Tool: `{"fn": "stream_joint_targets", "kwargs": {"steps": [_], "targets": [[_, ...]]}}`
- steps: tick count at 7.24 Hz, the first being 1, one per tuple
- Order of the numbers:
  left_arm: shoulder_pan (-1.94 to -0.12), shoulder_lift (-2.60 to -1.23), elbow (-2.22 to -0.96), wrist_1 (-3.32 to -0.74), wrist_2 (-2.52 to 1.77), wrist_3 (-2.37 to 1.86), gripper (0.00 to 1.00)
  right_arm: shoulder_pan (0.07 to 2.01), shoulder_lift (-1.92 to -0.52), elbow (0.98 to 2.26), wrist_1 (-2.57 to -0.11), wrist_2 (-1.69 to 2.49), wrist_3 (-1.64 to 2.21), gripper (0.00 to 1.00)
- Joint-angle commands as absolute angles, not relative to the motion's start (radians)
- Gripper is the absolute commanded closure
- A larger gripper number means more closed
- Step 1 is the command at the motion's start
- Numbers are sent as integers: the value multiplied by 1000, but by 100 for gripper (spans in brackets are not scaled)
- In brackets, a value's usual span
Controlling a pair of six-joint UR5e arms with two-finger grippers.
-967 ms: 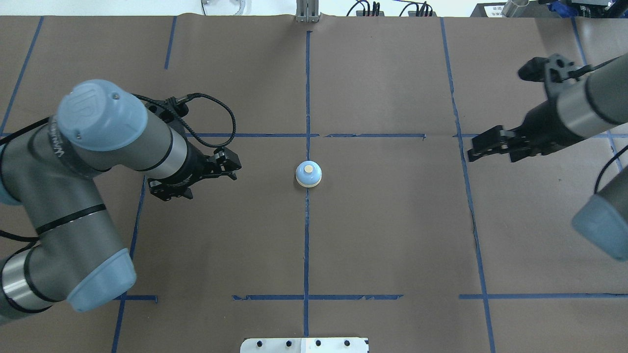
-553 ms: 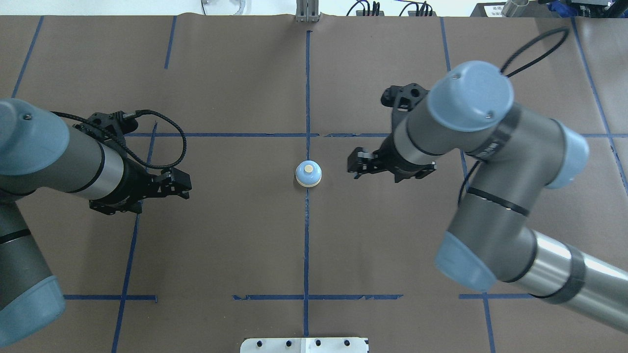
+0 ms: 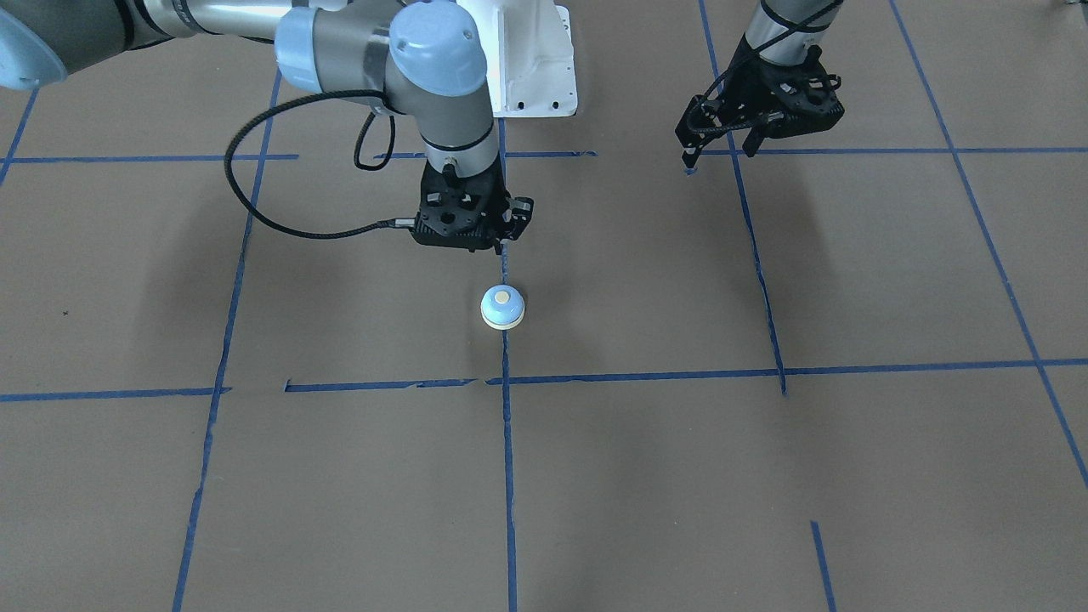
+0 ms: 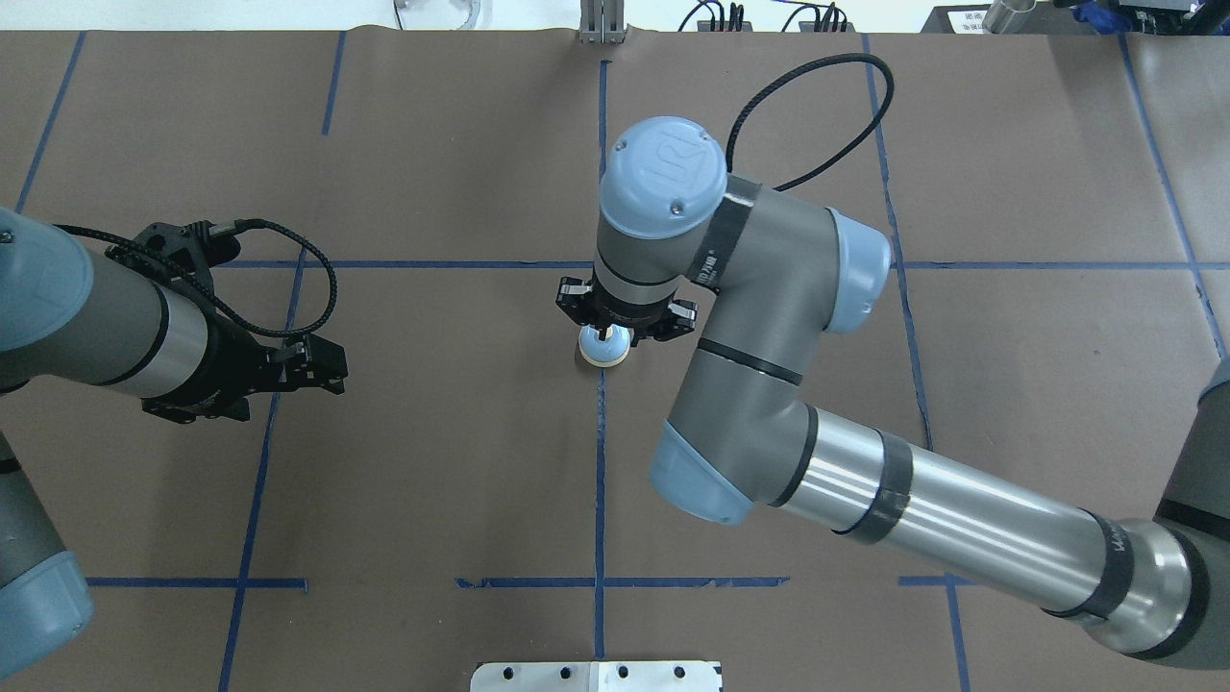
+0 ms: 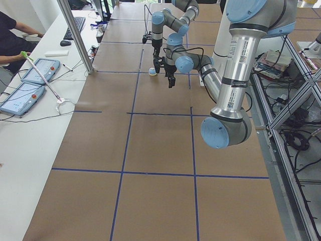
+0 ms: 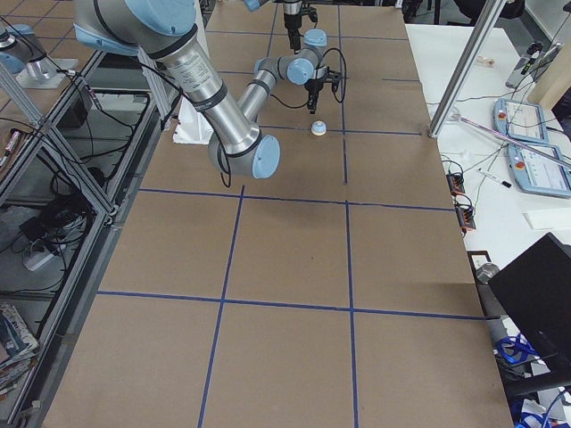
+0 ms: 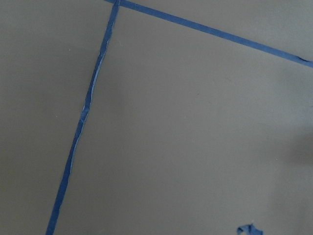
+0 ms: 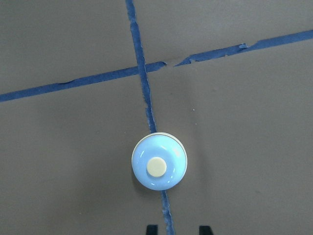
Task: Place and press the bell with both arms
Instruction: 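Press down on the bell's top button with the right gripper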
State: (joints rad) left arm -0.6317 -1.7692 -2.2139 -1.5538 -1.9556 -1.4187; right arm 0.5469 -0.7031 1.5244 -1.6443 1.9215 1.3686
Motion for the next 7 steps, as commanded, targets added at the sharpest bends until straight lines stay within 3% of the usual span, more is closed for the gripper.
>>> {"fn": "stream_joint_targets", "kwargs": {"steps": [1, 5, 7], "targets": [[-630, -1776, -2217, -1554, -1954, -1419, 0, 537, -690, 1462, -1643, 1916, 1348, 100], [-627, -1776, -2217, -1552, -1954, -1425, 0, 537, -678, 1445, -1643, 1911, 1351, 100], [-626, -1778, -2217, -1554, -1953, -1425, 0, 535, -673, 1387, -1498, 1902, 1371, 100]]}}
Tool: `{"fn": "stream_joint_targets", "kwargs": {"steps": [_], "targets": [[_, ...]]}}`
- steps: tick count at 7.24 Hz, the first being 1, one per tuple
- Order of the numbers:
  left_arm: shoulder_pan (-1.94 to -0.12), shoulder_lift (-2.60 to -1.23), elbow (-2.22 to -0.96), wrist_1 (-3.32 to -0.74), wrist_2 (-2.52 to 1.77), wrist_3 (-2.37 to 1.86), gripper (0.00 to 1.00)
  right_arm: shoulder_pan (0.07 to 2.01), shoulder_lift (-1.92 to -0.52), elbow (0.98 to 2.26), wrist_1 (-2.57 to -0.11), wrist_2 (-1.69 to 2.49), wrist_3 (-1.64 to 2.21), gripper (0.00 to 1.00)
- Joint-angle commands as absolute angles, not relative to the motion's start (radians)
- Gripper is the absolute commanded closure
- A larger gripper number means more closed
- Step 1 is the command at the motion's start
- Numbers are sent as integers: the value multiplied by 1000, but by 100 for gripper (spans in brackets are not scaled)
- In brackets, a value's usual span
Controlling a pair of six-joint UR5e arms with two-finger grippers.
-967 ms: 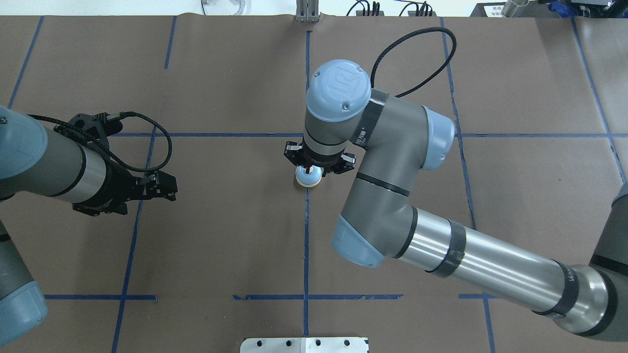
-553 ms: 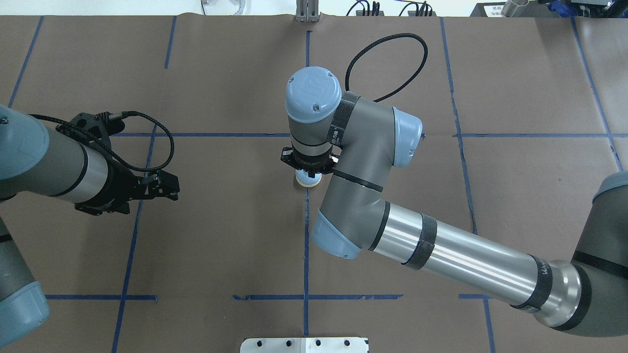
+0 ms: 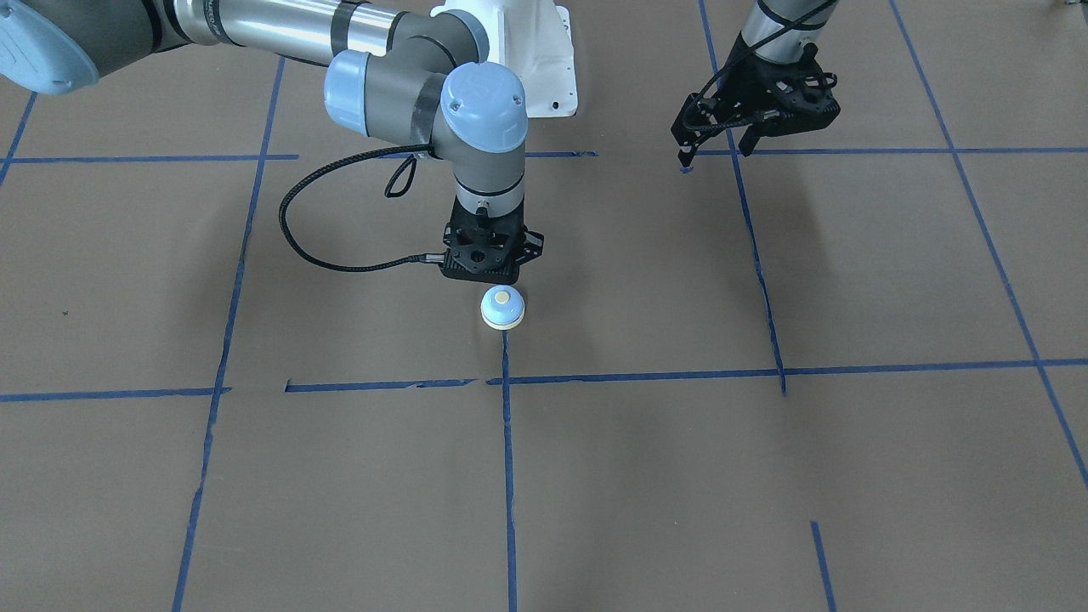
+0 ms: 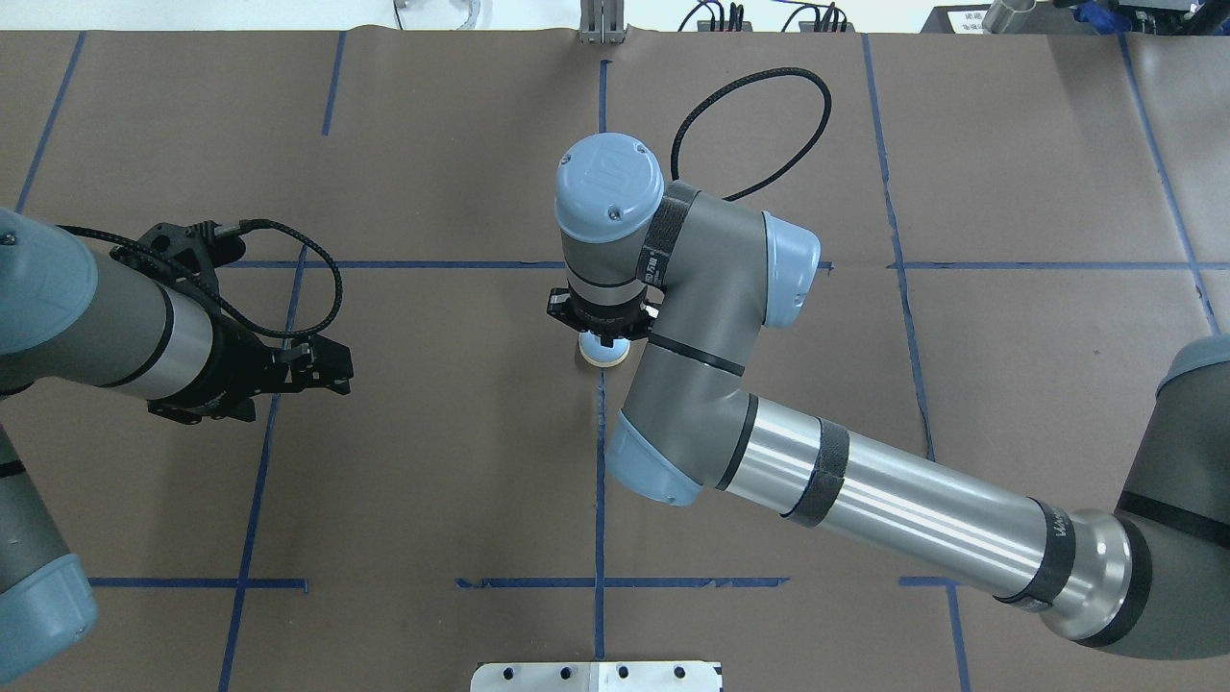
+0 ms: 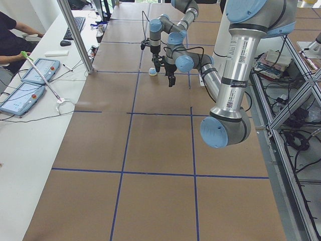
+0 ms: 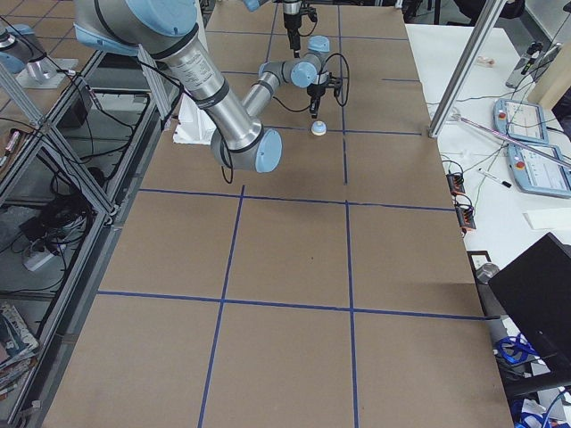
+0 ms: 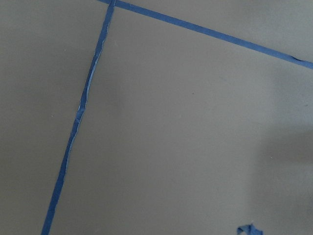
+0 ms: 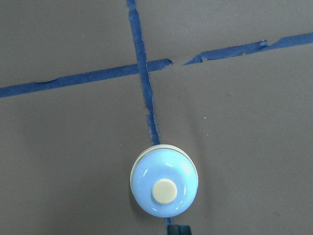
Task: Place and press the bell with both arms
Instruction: 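Press down on the bell's top button with the right gripper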
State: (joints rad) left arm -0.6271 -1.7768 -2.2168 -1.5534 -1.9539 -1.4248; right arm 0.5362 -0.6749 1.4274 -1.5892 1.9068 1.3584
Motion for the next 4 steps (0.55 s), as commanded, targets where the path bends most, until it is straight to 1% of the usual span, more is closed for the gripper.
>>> {"fn": "stream_joint_targets", "kwargs": {"steps": [1, 4], "targets": [[-626, -1778, -2217, -1552, -1954, -1425, 0, 537, -676, 1388, -1467, 1904, 1390, 100], [-627, -1778, -2218, -1552, -1953, -1425, 0, 537, -690, 1371, -1467, 1902, 1390, 100]]}}
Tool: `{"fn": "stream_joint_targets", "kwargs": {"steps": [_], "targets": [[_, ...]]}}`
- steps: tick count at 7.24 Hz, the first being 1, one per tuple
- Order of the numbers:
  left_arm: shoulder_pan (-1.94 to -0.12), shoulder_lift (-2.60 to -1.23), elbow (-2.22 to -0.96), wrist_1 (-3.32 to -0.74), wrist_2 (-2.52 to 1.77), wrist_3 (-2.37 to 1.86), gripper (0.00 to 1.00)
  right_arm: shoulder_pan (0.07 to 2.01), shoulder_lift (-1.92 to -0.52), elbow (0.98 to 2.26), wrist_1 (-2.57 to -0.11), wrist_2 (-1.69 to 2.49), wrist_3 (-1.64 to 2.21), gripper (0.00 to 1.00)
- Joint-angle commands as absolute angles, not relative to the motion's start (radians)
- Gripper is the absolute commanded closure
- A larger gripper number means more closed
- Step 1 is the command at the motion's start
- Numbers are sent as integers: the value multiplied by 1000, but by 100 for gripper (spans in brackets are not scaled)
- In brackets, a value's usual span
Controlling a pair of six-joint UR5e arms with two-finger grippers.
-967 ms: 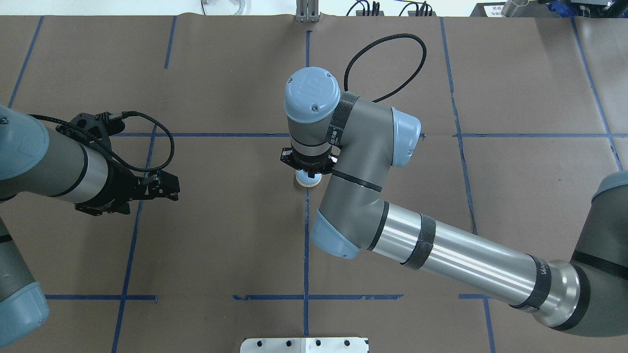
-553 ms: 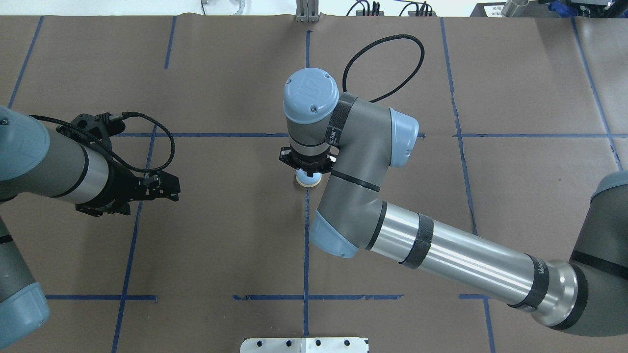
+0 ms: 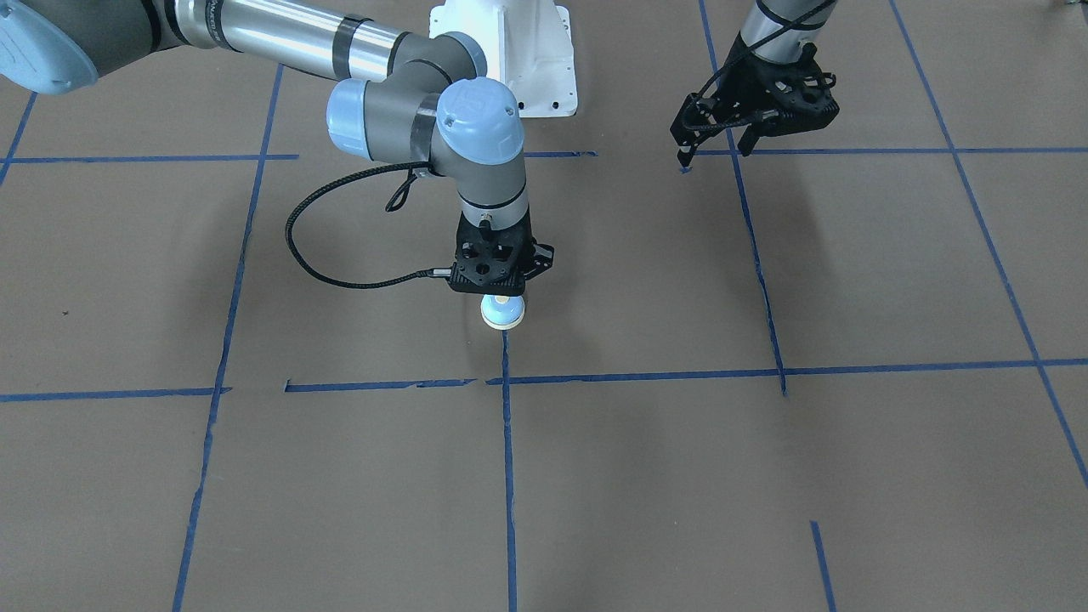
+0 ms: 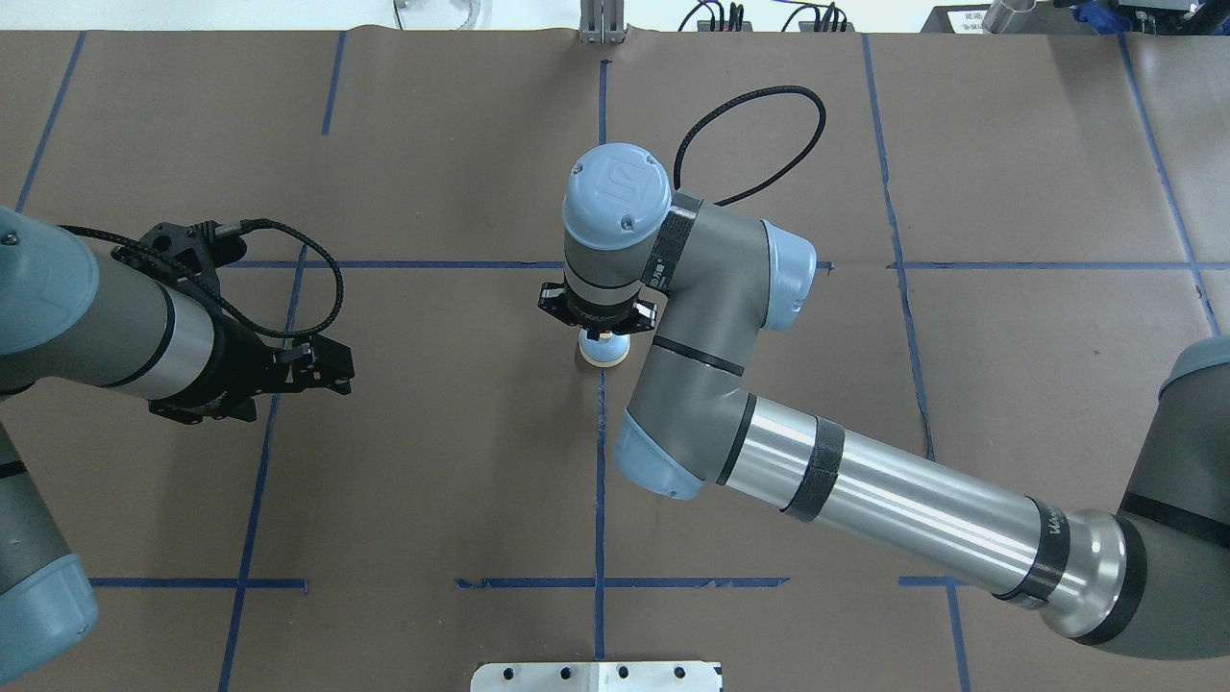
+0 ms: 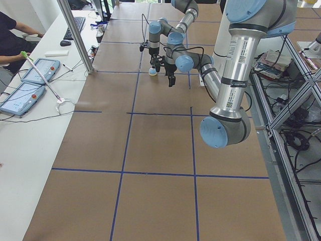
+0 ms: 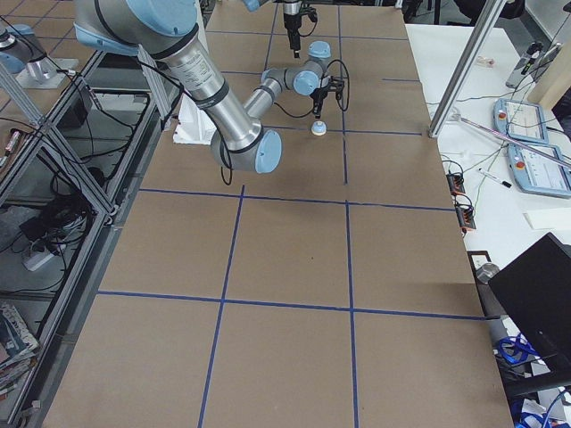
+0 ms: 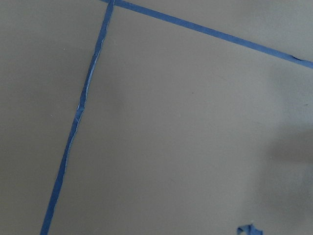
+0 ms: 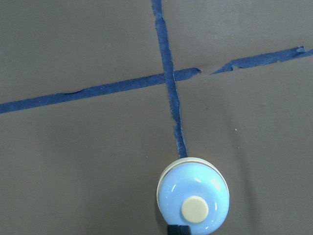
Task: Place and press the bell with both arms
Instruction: 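Press down on the bell's top button with the right gripper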
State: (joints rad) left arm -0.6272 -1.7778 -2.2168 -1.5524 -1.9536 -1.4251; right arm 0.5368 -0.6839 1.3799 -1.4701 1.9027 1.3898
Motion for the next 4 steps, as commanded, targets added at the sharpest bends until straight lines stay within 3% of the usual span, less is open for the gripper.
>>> {"fn": "stream_joint_targets", "kwargs": {"steps": [1, 4], "targets": [[-626, -1778, -2218, -1552, -1954, -1425, 0, 537, -689, 1361, -1465, 1901, 1388, 100], [-626, -1779, -2220, -1552, -1954, -1427, 0, 532, -684, 1336, -1463, 1896, 1388, 100]]}}
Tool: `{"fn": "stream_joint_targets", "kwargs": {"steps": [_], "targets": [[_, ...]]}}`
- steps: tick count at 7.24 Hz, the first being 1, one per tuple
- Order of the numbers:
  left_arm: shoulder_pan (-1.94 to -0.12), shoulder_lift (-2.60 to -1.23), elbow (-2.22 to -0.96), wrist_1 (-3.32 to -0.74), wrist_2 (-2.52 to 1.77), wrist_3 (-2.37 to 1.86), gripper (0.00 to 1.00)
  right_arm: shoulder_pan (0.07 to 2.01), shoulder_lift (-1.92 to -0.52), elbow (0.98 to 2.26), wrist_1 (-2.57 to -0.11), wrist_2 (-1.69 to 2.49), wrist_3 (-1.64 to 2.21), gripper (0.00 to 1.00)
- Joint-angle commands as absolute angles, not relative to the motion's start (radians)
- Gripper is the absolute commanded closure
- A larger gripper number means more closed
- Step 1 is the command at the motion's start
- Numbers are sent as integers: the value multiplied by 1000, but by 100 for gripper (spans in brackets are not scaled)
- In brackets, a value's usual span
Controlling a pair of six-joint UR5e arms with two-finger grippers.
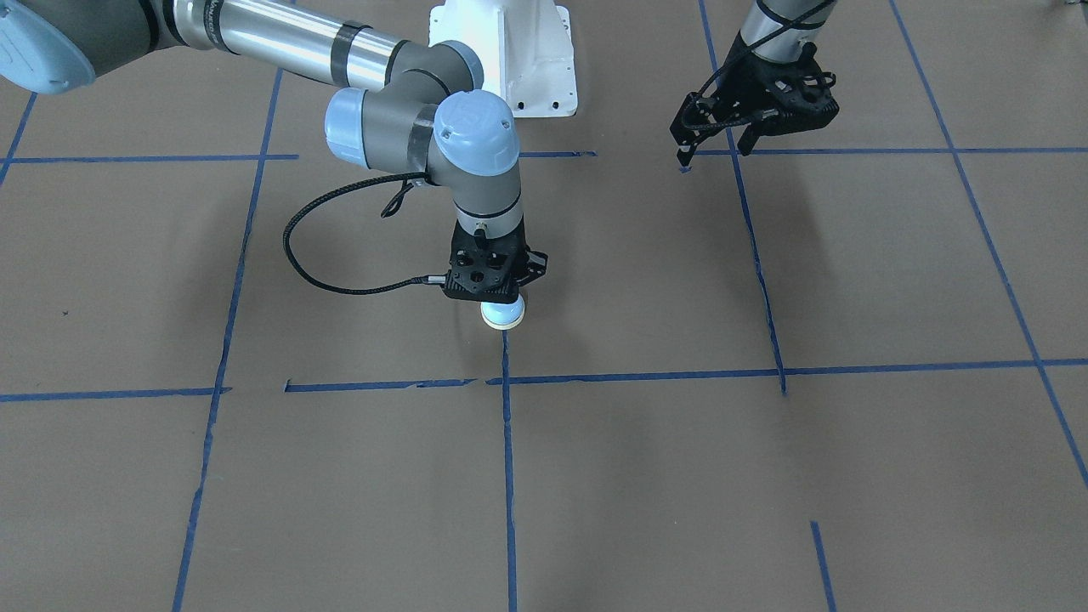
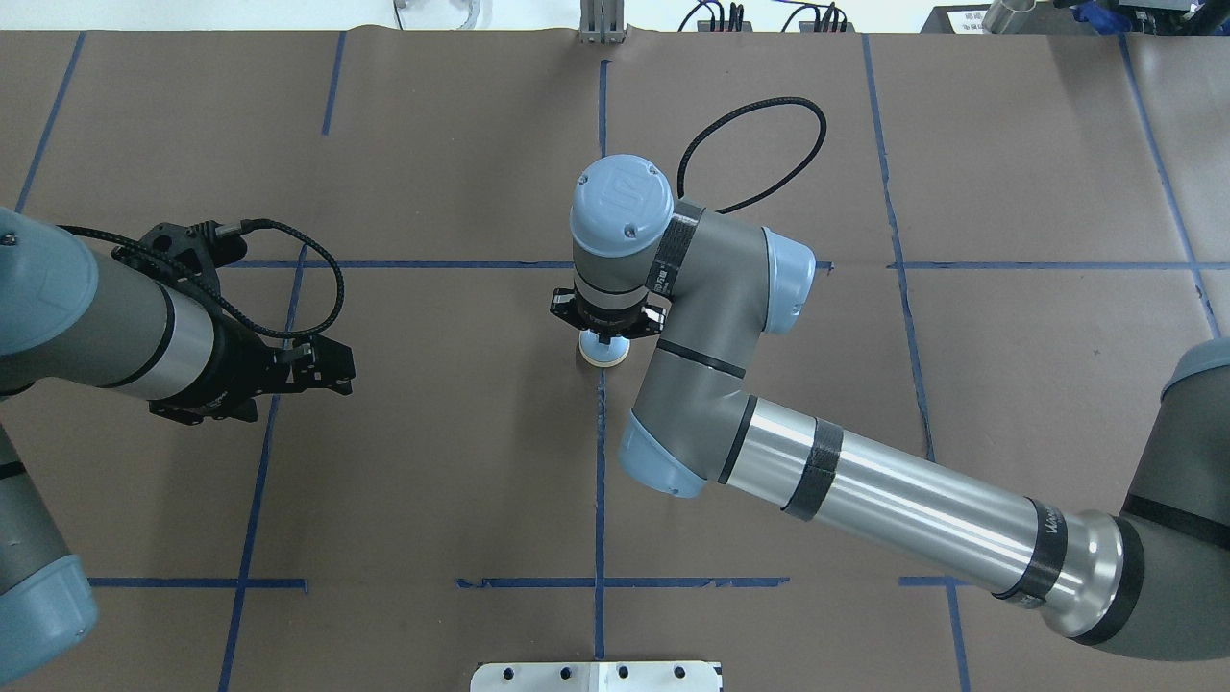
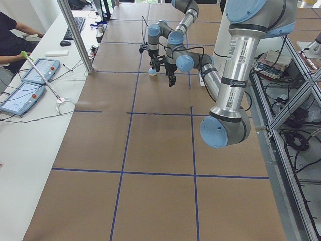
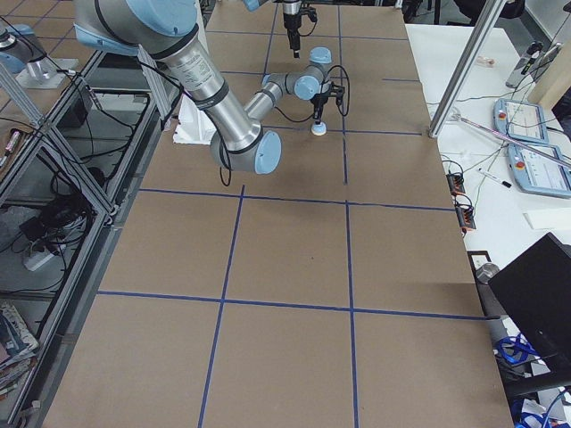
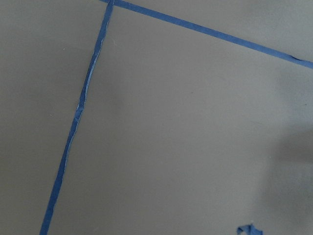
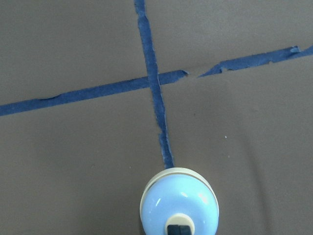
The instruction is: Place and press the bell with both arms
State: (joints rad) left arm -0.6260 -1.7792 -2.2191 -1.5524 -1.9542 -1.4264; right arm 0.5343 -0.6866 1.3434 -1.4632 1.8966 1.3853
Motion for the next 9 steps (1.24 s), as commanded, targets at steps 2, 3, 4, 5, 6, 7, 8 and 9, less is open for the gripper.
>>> {"fn": "stream_joint_targets", "kwargs": {"steps": [2, 3, 4, 5, 6, 7, 8, 9], "targets": [[-627, -1779, -2221, -1552, -1953, -1428, 0, 540, -689, 1377, -1468, 1904, 1385, 100], [-626, -1779, -2221, -1552, -1954, -1428, 0, 573, -737, 1496, -1495, 1925, 1385, 100], [-627, -1779, -2221, -1552, -1954, -1428, 0, 590, -827, 1664, -1572, 1933, 1373, 100], [-627, -1779, -2220, -1552, -1954, -1428, 0, 598, -900, 1751, -1578, 1942, 1371, 99], [-627, -1778, -2215, -1552, -1953, -1425, 0, 621, -967, 1838, -1578, 1965, 1341, 99], [-626, -1778, -2212, -1552, -1954, -1422, 0, 664, -1080, 1930, -1572, 2024, 1278, 93], [-630, -1773, -2221, -1552, -1956, -1420, 0, 725, -1189, 2003, -1568, 2070, 1205, 73], [-634, -1767, -2221, -1551, -1959, -1384, 0, 782, -1265, 2023, -1566, 2116, 1104, 54]]}}
